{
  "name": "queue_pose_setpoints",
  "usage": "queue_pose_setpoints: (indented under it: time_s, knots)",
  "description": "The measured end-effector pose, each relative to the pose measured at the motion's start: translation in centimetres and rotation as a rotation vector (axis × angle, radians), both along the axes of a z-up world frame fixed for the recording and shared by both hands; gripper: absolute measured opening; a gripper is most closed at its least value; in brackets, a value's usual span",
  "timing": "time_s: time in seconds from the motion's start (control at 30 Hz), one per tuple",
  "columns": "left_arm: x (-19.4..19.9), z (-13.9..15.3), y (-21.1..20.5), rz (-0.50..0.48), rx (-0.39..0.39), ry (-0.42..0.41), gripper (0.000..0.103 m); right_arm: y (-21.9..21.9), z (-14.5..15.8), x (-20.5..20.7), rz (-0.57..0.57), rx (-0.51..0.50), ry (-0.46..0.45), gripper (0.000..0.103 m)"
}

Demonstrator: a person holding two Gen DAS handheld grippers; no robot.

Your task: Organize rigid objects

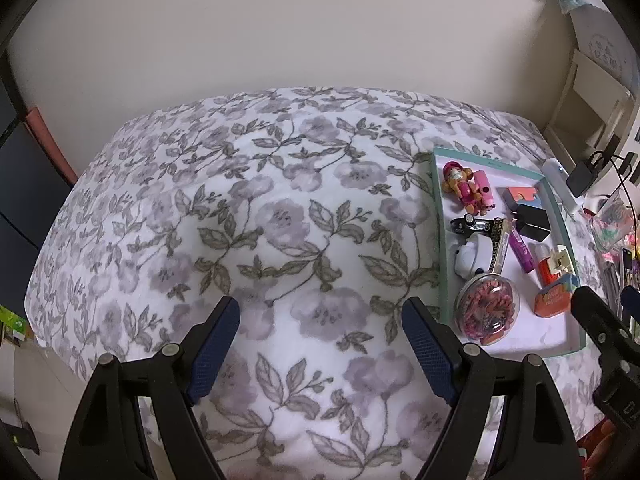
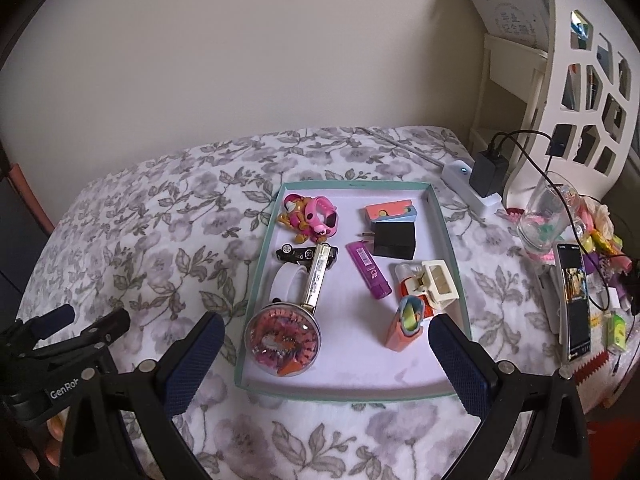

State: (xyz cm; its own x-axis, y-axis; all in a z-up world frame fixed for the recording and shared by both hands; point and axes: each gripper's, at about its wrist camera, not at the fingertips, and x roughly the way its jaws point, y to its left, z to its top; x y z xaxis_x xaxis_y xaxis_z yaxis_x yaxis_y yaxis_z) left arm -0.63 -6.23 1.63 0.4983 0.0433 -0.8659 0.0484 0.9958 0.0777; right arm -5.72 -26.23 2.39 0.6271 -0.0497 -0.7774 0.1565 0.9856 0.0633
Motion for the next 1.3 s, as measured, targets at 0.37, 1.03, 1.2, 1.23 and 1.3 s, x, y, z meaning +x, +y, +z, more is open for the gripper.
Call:
queue_pose_setpoints:
  time_s: [0.37, 1.03, 1.2, 1.23, 1.3]
  knots:
    - [-1.1, -0.4, 1.4, 0.024, -0.02, 0.018, 0.084, 0.3, 0.5, -1.9, -0.006, 0.009, -0.028, 0.103]
    - [-1.9, 0.1, 1.8, 0.014, -0.059, 0.016, 0.084, 0.8, 0.9, -3.3, -0.008, -0.004, -0.046, 0.103]
    - [-2.2, 0.3, 1.7, 0.001, -0.061, 0.006, 0.084, 0.7, 1.1, -3.6, -0.011, -0.01, -0.048, 0.103]
    - [-2.2, 0.4, 1.7, -0.001, -0.065, 0.005, 0.084, 0.7, 1.1, -3.6, -0.011, -0.012, -0.048, 0.103]
    - [-2.4, 0.5, 1.8, -0.005, -0.074, 0.001, 0.084, 0.7, 1.1, -3.5, -0.012, -0.014, -0.046, 0.103]
